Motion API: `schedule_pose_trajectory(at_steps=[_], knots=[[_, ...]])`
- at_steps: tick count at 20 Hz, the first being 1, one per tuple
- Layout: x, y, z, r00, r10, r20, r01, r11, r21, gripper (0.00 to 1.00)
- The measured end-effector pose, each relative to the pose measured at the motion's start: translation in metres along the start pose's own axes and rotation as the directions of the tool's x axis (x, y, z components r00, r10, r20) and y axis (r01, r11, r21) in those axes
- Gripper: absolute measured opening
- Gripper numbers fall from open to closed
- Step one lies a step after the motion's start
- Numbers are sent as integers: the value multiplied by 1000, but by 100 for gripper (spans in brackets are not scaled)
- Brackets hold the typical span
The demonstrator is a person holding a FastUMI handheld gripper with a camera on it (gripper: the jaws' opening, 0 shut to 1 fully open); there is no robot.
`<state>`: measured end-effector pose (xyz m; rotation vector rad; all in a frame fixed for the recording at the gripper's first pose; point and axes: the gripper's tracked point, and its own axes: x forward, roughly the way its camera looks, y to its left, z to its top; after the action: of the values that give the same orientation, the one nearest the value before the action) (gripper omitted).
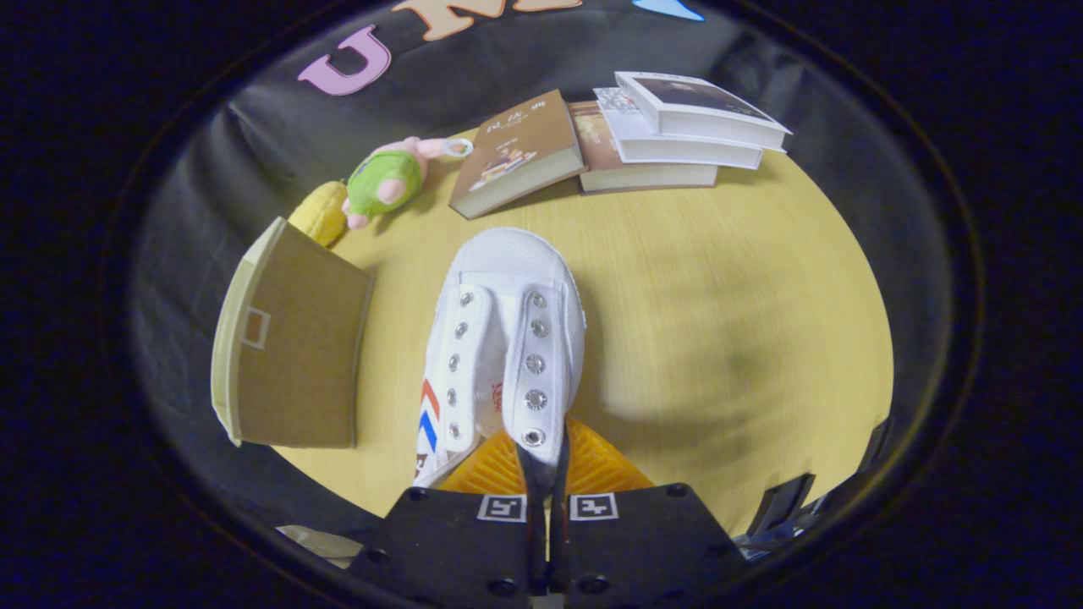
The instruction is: Open the storage box then place both shoes into the box .Put the left shoe in first, then the right shoe, with the right side of both shoes facing outward in a uniform manner.
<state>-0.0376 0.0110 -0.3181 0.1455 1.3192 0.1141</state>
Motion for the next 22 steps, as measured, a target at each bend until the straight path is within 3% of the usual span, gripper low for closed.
schedule_pose_trajectory(at_steps=[13,22], knots=[[-71,142,40,983,156,96,-150,986,-71,5],[-67,259,47,963,256,85,-243,960,-137,5]])
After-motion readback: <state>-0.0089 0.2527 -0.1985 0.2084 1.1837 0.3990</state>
